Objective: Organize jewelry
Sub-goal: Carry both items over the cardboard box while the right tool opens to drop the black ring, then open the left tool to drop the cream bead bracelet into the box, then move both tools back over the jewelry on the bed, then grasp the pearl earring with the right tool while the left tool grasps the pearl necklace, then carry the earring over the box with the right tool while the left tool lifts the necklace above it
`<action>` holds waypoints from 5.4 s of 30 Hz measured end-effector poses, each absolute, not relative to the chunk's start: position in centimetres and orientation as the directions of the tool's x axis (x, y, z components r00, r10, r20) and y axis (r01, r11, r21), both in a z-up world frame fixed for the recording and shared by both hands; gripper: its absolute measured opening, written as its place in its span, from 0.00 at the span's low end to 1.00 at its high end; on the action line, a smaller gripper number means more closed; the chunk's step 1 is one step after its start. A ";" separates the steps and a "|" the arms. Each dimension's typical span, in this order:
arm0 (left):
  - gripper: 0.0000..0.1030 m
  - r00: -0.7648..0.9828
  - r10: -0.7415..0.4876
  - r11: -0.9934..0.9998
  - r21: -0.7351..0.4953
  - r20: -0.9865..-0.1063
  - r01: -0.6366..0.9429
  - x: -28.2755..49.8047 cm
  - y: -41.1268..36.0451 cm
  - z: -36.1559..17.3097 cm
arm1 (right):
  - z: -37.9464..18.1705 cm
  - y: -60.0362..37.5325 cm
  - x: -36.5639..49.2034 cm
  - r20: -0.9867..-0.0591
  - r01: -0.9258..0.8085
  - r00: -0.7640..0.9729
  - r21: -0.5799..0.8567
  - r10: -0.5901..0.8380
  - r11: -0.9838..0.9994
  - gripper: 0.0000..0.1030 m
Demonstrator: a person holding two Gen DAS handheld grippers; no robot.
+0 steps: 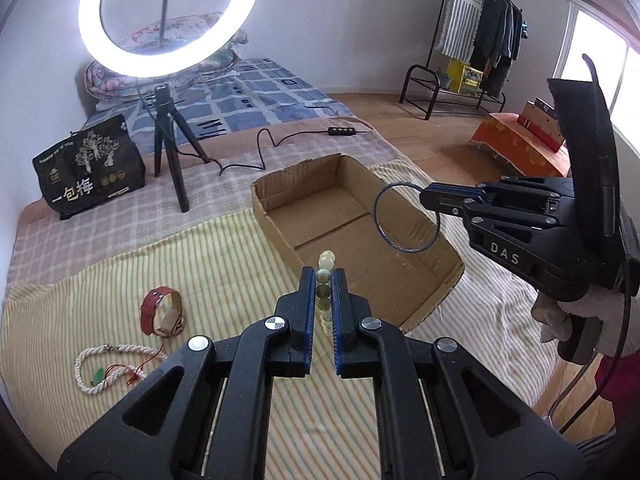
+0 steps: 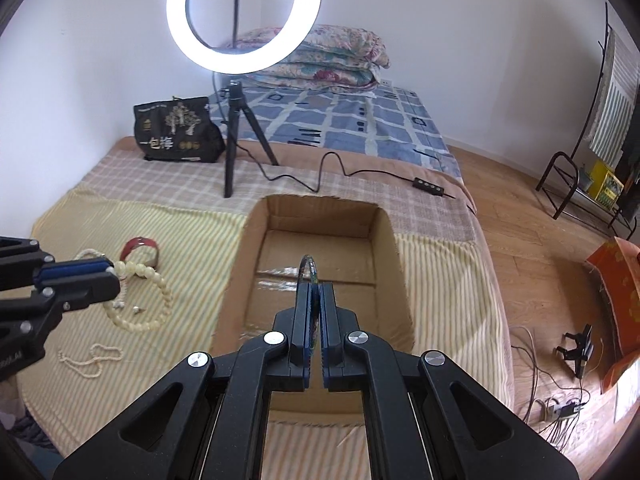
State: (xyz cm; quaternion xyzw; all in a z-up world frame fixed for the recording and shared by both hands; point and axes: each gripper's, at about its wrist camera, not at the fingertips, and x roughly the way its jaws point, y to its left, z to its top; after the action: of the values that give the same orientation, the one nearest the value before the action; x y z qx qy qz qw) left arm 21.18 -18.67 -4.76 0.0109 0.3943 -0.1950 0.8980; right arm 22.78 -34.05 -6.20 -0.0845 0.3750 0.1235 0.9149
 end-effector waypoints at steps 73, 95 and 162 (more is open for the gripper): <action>0.52 0.714 -0.243 0.961 -0.063 -0.657 0.269 16.2 -6.6 -0.3 | -2.9 -32.0 17.2 -0.664 -0.305 0.698 0.064 0.269 0.950 0.52; 0.52 0.591 -0.223 0.971 -0.123 -0.775 0.206 12.5 3.9 -7.1 | -8.1 -22.8 17.3 -0.745 -0.501 0.559 0.045 0.363 0.864 0.57; 0.06 0.307 -0.237 0.882 -0.071 -0.922 0.466 13.2 -4.0 -19.7 | -19.0 -13.4 22.7 -0.873 -0.659 0.343 0.038 0.345 0.751 0.16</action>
State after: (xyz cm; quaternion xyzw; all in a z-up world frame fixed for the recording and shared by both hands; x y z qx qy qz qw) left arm 13.15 -3.98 -19.73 0.1052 0.5464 -0.2193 0.8014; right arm 22.66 -13.38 -18.98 -0.1633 0.4801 0.3127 0.8032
